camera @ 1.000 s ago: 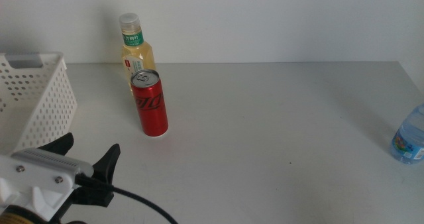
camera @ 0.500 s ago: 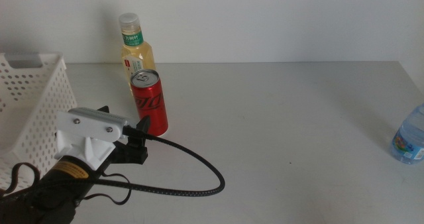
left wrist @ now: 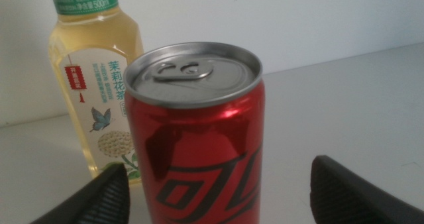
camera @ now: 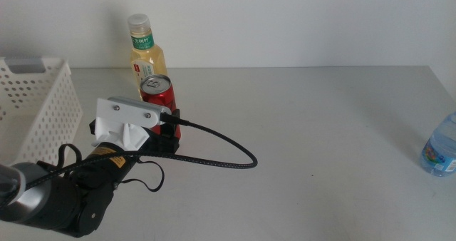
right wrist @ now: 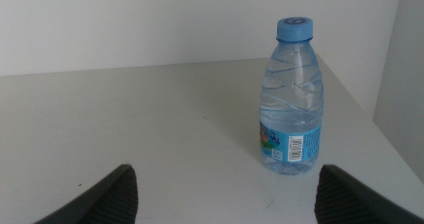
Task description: Use arms to grab the bottles and put them into the dustbin to the left of the table.
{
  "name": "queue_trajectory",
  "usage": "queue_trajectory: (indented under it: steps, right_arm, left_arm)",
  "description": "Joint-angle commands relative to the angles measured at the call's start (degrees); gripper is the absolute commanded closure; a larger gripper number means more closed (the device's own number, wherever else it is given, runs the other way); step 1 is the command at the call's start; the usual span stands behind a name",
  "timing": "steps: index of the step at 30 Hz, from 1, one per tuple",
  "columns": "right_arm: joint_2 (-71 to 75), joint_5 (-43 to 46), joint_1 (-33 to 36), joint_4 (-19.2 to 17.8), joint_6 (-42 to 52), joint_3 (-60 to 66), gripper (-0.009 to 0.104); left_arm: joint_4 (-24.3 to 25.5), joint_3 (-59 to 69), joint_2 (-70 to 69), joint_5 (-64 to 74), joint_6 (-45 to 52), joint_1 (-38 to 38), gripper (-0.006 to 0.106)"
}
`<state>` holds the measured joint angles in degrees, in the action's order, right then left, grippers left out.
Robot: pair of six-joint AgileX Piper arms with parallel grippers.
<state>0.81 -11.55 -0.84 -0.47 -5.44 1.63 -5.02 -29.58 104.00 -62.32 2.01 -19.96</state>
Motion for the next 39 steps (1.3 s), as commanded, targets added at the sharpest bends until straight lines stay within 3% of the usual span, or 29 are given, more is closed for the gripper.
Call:
queue_trajectory:
  steps: [1, 28, 33, 39]
  right_arm:
    - [1.2, 4.7, -0.4, -0.7, 0.3, -0.6, 0.001]
    - [1.2, 4.7, -0.4, -0.7, 0.3, -0.6, 0.001]
    - [1.2, 4.7, -0.4, -0.7, 0.3, -0.6, 0.001]
    - [1.2, 4.7, -0.4, -0.7, 0.3, -0.6, 0.001]
  left_arm:
    - [-0.1, -2.6, -0.9, -4.3, -1.1, 0.1, 0.007]
    - [-2.1, -12.9, 8.7, -4.3, -0.5, 0.1, 0.008]
    - [-2.7, -12.9, 8.7, -4.2, 1.0, 0.1, 0.020]
    - [-2.8, -12.6, 8.7, -4.3, 1.2, 0.1, 0.053]
